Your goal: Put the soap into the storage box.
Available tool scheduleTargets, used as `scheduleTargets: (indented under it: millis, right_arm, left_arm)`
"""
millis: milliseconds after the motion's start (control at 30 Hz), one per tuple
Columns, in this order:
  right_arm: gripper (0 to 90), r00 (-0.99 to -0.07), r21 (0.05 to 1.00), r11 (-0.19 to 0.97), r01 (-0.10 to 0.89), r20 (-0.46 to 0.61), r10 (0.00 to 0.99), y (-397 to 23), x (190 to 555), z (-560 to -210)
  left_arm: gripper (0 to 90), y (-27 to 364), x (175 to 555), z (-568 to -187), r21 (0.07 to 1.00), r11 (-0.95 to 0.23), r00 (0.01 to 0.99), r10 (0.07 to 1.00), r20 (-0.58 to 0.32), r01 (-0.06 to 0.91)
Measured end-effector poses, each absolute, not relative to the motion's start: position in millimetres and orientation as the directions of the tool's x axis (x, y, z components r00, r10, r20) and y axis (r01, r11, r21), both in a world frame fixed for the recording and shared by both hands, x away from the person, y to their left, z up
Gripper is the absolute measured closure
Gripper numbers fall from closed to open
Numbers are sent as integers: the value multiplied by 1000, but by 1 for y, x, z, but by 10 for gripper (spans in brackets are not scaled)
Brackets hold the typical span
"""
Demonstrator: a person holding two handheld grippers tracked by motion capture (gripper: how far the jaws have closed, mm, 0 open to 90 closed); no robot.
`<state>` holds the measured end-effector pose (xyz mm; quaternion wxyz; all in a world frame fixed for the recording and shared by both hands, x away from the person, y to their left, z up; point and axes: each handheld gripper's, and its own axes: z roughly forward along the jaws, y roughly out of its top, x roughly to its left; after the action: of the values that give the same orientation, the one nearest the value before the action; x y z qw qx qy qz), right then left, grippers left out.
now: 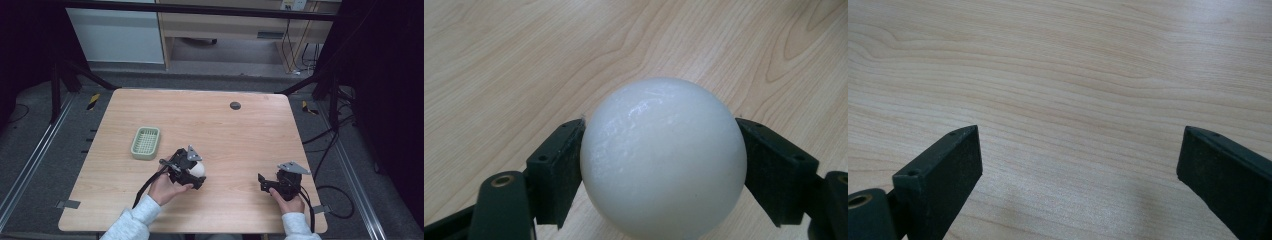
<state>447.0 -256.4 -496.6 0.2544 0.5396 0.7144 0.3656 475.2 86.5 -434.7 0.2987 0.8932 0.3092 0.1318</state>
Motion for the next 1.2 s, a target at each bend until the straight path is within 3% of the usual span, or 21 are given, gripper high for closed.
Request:
scheduleTargets:
  millis: [1200]
  right_arm:
    - [47, -286, 795, 148, 589, 34, 958, -256, 447, -497]
  left_arm:
    - [234, 140, 485, -411, 658, -546, 698, 714, 42, 518]
